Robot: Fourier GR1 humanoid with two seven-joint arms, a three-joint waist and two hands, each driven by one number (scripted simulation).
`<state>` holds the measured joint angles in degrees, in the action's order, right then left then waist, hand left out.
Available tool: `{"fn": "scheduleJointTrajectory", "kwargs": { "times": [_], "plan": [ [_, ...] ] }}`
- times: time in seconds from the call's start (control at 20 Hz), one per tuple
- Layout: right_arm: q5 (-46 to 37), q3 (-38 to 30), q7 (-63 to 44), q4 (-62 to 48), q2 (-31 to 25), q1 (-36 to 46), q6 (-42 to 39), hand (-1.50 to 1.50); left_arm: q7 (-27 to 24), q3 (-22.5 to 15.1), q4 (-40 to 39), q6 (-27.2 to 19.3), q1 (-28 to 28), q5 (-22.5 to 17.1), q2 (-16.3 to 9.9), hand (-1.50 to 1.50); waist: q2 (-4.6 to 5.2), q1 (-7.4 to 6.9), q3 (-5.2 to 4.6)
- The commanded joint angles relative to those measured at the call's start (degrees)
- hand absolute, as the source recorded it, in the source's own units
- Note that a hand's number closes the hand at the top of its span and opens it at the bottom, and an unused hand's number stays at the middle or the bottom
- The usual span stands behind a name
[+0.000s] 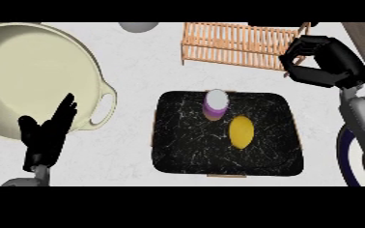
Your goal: Pick the can from the tray and place it in the tiered shelf
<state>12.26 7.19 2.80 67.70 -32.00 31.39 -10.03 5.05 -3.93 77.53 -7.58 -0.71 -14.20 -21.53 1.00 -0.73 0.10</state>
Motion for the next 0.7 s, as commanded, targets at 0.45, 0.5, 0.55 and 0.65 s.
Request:
{"fn": "scheduleJointTrajectory", "kwargs": {
  "times": [0.45, 0.5, 0.55, 0.65],
  "plan": [
    [-5.9, 2.5, 18.2, -20.8, -6.1, 9.0, -25.5, -1.5, 8.2, -1.9, -1.0, 1.0, -1.2, -2.4, 4.9, 0.0, -0.68, -0.6, -0.07],
    [-6.4, 3.2, 16.3, -19.9, -4.5, 10.7, -25.7, -1.5, 9.4, -2.0, -1.6, -0.1, -3.7, -1.2, 5.0, 0.0, -0.77, -0.18, -0.09],
    [-4.8, 3.1, 12.1, -14.4, -5.2, 10.1, -26.5, -1.5, 9.2, -1.6, -0.9, -0.3, -1.5, -1.7, 5.4, 0.0, -1.16, 0.55, -0.15],
    [-5.3, 3.4, 9.9, -15.8, -6.3, 12.9, -30.1, -1.5, 7.9, -1.5, -1.2, 0.3, -0.6, -0.9, 5.0, 0.0, -1.05, 0.25, -0.15]
  ]
}}
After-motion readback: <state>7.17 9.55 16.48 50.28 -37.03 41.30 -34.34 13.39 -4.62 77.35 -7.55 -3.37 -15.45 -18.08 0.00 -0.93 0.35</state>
